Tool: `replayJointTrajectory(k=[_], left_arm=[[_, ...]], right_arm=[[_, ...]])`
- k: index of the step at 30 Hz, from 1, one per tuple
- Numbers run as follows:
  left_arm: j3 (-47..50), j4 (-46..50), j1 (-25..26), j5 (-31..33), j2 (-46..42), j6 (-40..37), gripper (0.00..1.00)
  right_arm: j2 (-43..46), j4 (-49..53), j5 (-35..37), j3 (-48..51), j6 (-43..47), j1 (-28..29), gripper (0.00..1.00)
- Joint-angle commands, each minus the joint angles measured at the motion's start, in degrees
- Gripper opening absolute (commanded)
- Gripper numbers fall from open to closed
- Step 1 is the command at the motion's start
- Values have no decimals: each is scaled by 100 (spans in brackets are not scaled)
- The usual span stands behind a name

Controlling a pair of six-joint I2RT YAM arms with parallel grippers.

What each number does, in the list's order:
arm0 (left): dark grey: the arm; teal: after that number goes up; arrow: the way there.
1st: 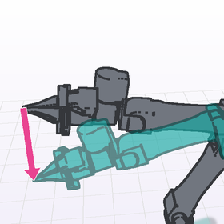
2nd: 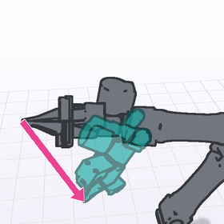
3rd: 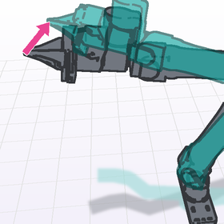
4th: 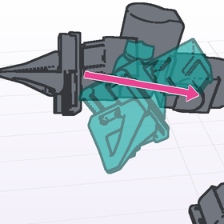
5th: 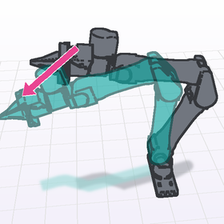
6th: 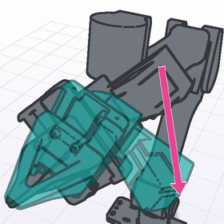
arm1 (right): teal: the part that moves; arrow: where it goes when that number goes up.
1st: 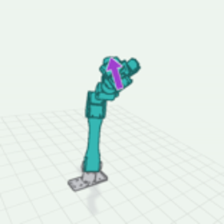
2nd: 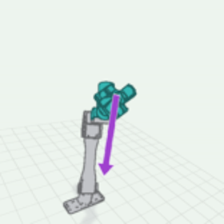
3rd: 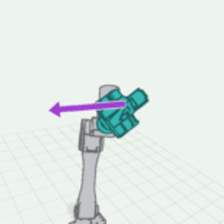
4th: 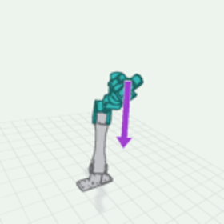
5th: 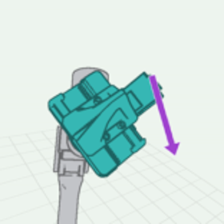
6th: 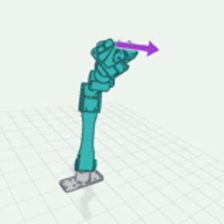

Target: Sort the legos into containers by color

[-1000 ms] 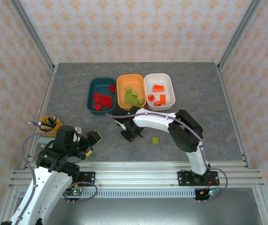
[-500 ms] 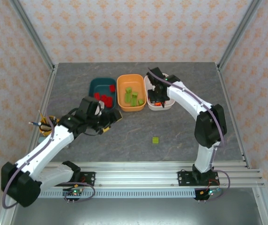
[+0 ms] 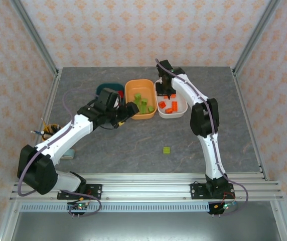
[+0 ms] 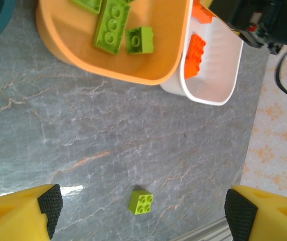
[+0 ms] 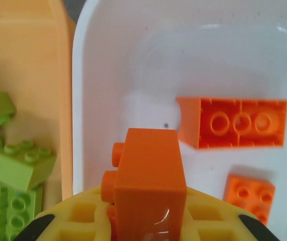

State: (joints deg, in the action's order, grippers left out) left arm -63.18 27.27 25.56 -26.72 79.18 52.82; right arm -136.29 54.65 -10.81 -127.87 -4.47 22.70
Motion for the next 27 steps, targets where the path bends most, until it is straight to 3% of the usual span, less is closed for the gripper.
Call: replayJointTrajectory(k=[1,8,16,19,27], left_arm=[[-314,-98,43,123,91,-149,87],[-758,276,85,283,182,-408,87],[-1239,610,357,618,124,-799,87],[-1565,928,543,856,144,-1047,87],[-2339,1563,1123,1339,291,-1592,87]], right_arm=[[-451,719,-40,-762,-81,-94,21],[-327,498,-78,-505,-256,-108,43],[472,512,1,-256,-295,-101,49],[1189,228,122,566,-392,-83,49],[3680,-803,71,4171,-1347,52,60]])
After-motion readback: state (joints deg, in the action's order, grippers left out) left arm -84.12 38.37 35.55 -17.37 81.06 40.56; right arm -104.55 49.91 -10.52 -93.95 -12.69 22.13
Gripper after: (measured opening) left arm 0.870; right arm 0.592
